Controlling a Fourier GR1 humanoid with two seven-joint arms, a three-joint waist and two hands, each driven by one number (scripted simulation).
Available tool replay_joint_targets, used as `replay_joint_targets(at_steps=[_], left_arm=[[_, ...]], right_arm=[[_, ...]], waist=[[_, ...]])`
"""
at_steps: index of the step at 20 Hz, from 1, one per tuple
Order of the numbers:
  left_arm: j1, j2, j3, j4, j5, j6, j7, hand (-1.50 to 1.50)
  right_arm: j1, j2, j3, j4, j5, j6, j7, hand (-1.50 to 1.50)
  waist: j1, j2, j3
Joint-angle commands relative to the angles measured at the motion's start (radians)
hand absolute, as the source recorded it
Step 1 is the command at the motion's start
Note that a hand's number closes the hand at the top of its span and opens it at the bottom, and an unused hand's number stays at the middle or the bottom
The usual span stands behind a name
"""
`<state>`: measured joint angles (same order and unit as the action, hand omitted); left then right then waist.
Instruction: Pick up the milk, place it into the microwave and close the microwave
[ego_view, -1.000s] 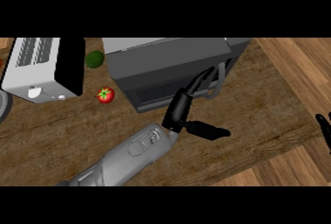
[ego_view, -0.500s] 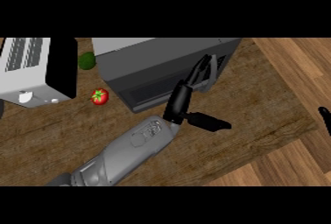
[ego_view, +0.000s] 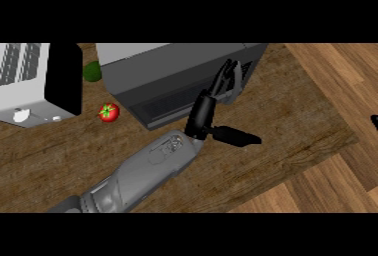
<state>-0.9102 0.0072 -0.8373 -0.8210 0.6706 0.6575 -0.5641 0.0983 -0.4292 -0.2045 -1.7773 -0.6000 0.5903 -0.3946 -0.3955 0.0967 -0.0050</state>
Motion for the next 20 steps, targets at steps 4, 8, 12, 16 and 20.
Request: replay_joint_targets(at_steps=[4, 8, 12, 16, 20], left_arm=[[-0.052, -0.007, 0.019, 0.05, 0.051, 0.01, -0.019, -1.5], [-0.043, -0.007, -0.001, 0.053, 0.07, 0.016, -0.041, -1.5], [-0.052, -0.007, -0.003, 0.063, 0.094, 0.013, -0.057, -1.5], [-0.065, -0.007, -0.01, 0.073, 0.107, 0.017, -0.076, -1.5], [-0.067, -0.007, -0.02, 0.081, 0.126, 0.017, -0.089, -1.5]], right_arm=[[-0.016, -0.024, -0.007, 0.006, -0.038, 0.005, 0.029, -1.5], [-0.033, -0.037, -0.01, 0.0, -0.057, 0.004, 0.044, -1.5], [-0.037, -0.055, -0.012, 0.012, -0.066, 0.01, 0.059, -1.5], [-0.044, -0.059, -0.015, 0.017, -0.083, 0.01, 0.065, -1.5], [-0.057, -0.072, -0.02, 0.017, -0.104, 0.013, 0.077, -1.5]], waist=[[-0.019, 0.007, 0.002], [-0.029, 0.007, 0.0], [-0.024, 0.008, 0.002], [-0.034, 0.008, 0.003], [-0.032, 0.006, 0.003]])
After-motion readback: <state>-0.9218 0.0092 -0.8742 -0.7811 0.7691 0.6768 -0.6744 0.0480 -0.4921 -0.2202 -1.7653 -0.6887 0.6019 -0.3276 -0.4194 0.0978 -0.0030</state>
